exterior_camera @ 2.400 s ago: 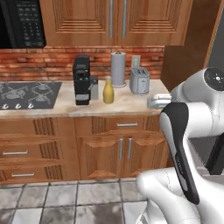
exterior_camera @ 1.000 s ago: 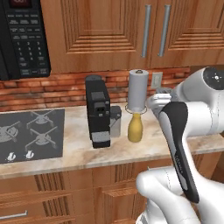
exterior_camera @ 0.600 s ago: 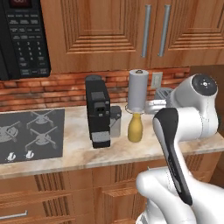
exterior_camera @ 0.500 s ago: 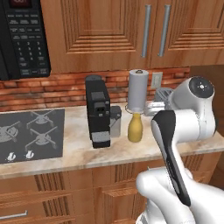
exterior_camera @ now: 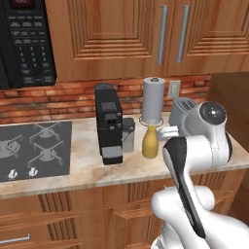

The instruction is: Move the radish and lemonade from the second highest shelf to the top shelf to make space. Then, place the pitcher from the counter on the cleared second highest shelf.

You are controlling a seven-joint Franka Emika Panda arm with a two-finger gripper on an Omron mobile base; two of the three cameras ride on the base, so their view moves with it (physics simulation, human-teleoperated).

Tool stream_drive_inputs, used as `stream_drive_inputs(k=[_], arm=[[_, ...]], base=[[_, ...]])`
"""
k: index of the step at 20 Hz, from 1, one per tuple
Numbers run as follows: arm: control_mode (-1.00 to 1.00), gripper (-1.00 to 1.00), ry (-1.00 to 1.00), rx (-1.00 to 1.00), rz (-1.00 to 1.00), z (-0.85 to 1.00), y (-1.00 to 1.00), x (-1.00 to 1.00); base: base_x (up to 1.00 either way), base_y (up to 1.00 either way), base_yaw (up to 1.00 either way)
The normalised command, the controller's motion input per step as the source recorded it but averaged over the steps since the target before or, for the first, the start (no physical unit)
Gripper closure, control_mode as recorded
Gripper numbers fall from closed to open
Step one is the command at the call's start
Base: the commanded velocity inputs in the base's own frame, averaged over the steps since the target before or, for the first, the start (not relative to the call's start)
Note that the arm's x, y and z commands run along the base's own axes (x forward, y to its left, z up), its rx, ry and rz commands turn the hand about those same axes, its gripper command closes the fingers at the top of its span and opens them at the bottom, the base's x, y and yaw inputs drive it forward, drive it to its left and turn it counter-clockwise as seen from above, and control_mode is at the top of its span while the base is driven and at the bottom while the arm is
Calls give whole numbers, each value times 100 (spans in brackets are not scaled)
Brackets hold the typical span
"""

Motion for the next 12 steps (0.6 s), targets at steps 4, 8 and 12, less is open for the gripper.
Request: stream_drive_inputs(k=[4,8,12], arm=[[-100,-100,0,-2,1,-26,0,3],[-100,-100,0,0,2,-5,0,10],[-100,-100,0,0,2,0,0,20]], base=[[0,0,0],[0,0,0],[0,0,0]])
